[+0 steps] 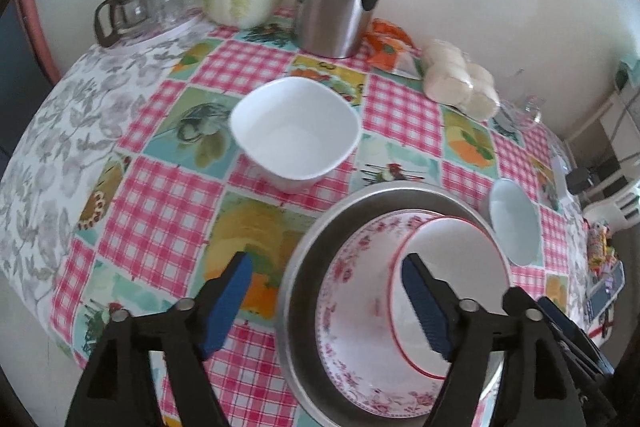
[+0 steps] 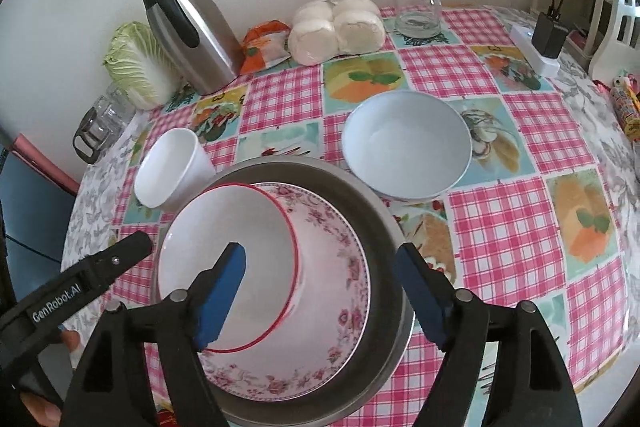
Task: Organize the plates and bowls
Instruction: 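Open the right gripper and withdraw from the red-rimmed bowl, then move the right gripper to the rim of the white square bowl, then grasp the white square bowl rim with the right gripper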
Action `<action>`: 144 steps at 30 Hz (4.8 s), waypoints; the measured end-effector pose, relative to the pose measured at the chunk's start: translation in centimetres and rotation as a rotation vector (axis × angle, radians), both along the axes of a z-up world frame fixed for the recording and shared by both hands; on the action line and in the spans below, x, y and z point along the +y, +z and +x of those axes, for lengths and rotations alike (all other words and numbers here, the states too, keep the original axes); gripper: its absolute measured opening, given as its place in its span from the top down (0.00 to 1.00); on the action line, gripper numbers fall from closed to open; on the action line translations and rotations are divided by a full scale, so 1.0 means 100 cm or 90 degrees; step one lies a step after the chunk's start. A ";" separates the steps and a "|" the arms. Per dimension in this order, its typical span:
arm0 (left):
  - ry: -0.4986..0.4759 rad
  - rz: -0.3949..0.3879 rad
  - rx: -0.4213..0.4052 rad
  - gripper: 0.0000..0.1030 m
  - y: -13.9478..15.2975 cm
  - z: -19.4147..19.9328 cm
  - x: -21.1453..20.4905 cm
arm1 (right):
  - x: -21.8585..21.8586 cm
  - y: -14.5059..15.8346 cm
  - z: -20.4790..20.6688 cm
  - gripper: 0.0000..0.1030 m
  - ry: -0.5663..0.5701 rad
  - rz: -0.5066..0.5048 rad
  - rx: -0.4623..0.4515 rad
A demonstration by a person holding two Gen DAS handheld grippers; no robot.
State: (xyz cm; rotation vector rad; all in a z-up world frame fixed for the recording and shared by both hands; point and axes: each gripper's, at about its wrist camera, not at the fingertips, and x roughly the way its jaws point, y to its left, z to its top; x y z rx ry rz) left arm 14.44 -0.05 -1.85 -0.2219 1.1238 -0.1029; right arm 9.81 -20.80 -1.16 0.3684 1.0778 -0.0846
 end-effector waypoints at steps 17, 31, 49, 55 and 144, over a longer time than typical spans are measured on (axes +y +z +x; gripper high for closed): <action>0.049 0.061 -0.033 0.00 0.001 0.002 0.019 | 0.004 0.004 -0.002 0.01 0.009 -0.024 -0.025; 0.076 0.060 -0.043 0.00 0.001 0.004 0.046 | 0.021 0.009 0.000 0.00 0.032 -0.042 -0.042; 0.142 0.096 -0.086 0.00 0.017 0.016 0.104 | 0.087 0.010 0.009 0.00 0.110 -0.044 -0.054; 0.150 0.079 -0.081 0.00 0.012 0.027 0.115 | 0.101 0.013 0.022 0.00 0.116 -0.028 -0.051; 0.069 -0.130 -0.029 0.81 -0.079 0.117 0.089 | 0.151 -0.057 0.181 0.91 0.070 -0.071 0.127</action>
